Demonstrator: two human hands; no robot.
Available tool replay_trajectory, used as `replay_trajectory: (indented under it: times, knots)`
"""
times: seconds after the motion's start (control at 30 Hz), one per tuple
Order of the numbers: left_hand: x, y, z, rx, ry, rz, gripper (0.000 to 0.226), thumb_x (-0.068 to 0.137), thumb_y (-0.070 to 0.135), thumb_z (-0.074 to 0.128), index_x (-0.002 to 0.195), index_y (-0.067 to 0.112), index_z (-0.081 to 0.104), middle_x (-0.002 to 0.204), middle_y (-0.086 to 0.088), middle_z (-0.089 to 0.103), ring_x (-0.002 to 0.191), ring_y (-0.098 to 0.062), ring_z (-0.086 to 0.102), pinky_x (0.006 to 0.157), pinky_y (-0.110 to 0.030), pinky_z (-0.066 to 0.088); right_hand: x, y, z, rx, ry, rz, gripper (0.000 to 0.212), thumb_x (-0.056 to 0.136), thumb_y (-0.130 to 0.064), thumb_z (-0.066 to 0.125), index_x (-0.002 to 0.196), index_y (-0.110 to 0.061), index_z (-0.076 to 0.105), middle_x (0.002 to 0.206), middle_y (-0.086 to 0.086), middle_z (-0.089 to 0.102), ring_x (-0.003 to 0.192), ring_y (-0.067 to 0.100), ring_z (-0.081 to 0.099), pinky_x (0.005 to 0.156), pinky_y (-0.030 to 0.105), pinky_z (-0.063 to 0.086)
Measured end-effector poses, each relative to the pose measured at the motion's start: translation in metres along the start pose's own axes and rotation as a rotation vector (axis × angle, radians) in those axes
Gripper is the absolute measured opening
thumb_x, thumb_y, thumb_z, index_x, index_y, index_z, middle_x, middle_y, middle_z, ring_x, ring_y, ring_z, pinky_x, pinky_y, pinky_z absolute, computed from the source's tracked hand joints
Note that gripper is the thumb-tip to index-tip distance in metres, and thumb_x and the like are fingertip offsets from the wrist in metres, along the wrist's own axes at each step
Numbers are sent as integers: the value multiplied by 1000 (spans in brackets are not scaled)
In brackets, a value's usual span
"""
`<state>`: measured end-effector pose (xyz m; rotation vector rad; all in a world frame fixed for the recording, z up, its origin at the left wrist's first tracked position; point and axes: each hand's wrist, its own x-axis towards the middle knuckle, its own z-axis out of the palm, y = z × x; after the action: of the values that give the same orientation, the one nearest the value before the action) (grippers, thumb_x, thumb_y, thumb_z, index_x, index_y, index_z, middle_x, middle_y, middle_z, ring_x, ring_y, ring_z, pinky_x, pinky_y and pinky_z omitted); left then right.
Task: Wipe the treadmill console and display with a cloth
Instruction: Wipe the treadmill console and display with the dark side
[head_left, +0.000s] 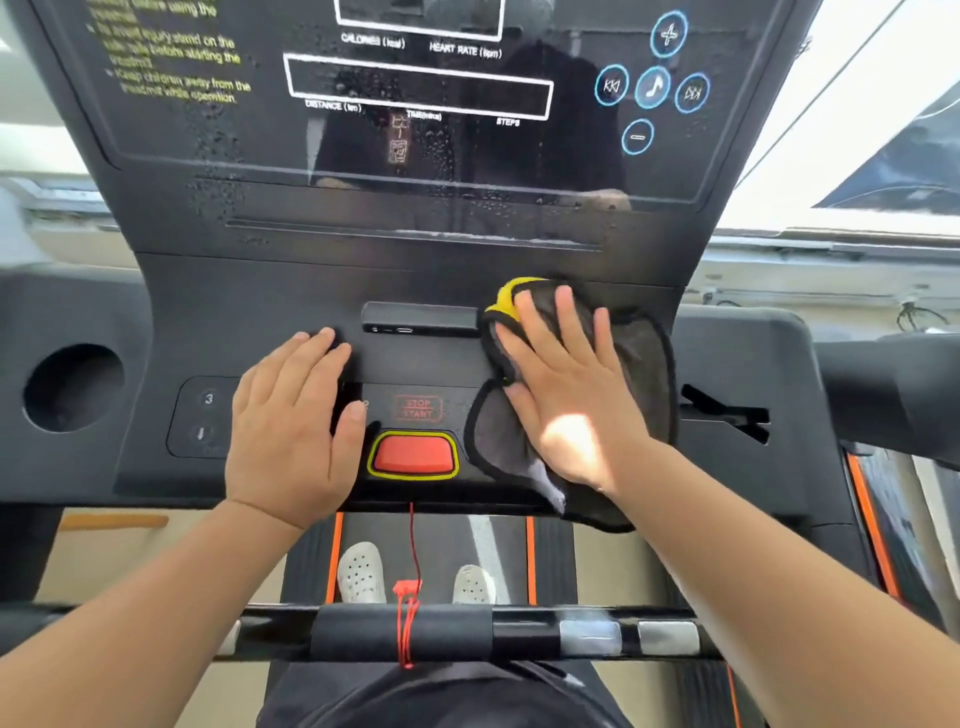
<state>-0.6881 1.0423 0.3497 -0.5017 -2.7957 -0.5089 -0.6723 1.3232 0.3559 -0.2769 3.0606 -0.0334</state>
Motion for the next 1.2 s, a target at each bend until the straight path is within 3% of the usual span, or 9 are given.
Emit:
replay_trajectory:
  times: [0.17,0.37,0.53,0.63,0.77,0.87,0.97,1.1,1.2]
  knots:
    - [0,0,0,-2,7,6,56,95,35,37,133,0,59,143,-18,57,135,-39,49,112,-54,33,-46,14,8,2,-27,-81,60,101,-44,30,157,-26,38,173,-3,16,160,26,10,128,53,9]
    - [0,0,1,-12,9,-5,56,95,35,37,134,1,59,143,-17,57,135,-39,49,112,-50,31,-83,25,10,64,23,277,61,102,-42,29,158,-19,37,172,3,21,159,30,16,126,61,16]
    - [-1,0,1,-8,-1,-14,58,95,37,35,135,1,58,145,-17,56,137,-39,47,114,-49,29,-81,-58,11,90,-18,-19,61,88,-35,38,148,-26,48,167,-1,33,152,33,29,123,55,19]
    - [-1,1,2,-6,6,-11,58,96,37,35,135,1,58,145,-17,56,137,-39,47,113,-50,30,-93,-47,12,69,-8,-77,61,89,-33,38,147,-24,51,165,0,37,151,29,32,124,48,17]
    - [-1,0,1,-1,14,-11,58,96,37,35,134,1,58,144,-17,56,137,-39,47,113,-51,30,-115,21,16,82,37,182,59,98,-35,35,154,-21,46,169,0,28,156,27,25,125,53,21]
    - [-2,-1,0,-5,8,-21,58,96,37,34,135,2,58,145,-16,56,137,-39,47,114,-52,30,-106,16,14,100,45,310,60,100,-39,31,155,-18,43,169,4,27,157,33,21,124,61,22]
    - [-2,-1,0,-3,4,-16,58,96,38,34,135,2,58,145,-16,56,137,-38,46,114,-51,29,-84,-30,11,36,60,171,60,94,-36,36,150,-21,50,166,5,35,152,38,31,122,58,25]
    - [-1,0,0,-3,2,-14,58,97,37,34,135,1,57,145,-17,55,137,-39,46,115,-50,28,-82,-54,12,65,-45,-45,61,96,-39,37,155,-26,42,169,0,28,155,34,25,125,52,20]
    - [-1,0,0,-10,14,-7,57,97,36,34,135,1,58,145,-18,55,137,-39,46,114,-49,28,-93,-19,13,71,-26,14,61,94,-42,37,152,-26,47,168,0,32,154,33,28,123,55,26]
